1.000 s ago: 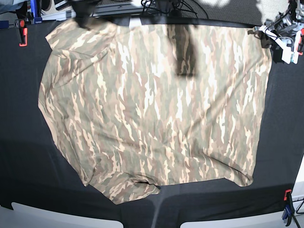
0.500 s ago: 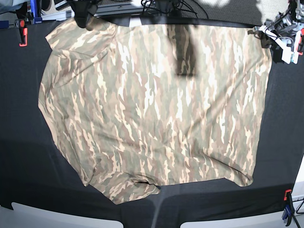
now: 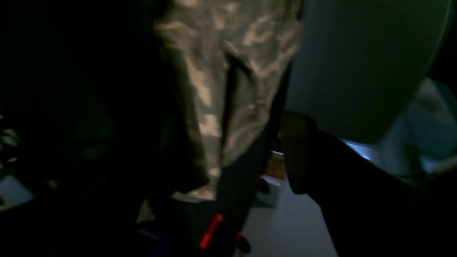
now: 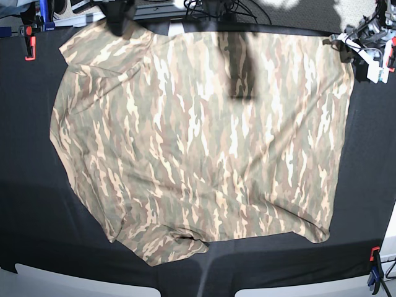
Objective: Layout the t-shirt on the table in an organized manner, then fold the t-shirt properly
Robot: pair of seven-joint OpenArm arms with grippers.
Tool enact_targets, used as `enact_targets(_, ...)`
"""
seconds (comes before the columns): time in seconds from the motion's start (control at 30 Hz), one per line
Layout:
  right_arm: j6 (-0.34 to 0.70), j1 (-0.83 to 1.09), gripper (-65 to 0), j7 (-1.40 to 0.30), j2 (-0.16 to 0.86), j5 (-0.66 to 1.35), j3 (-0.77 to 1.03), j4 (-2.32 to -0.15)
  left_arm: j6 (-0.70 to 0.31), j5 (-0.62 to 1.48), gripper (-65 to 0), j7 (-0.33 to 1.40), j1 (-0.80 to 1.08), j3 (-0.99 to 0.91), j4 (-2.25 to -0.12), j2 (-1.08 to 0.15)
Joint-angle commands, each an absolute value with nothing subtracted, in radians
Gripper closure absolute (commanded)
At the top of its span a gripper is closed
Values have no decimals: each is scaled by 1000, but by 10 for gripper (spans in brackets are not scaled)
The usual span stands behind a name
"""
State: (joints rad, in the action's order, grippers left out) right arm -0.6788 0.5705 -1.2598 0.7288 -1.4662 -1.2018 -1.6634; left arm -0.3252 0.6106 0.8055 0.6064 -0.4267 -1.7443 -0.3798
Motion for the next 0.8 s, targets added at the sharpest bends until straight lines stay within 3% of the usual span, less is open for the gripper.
enact_targets(0.0,-690,579,-407,-1290,739,-1484,-1203,-1676,-330,622,0,793,609,-433,-1756,-394)
enact_targets(0.77,-692,583,-407,-1317,733,-1484,-1204,-1676,-330,622,0,793,609,-433,-1756,-394)
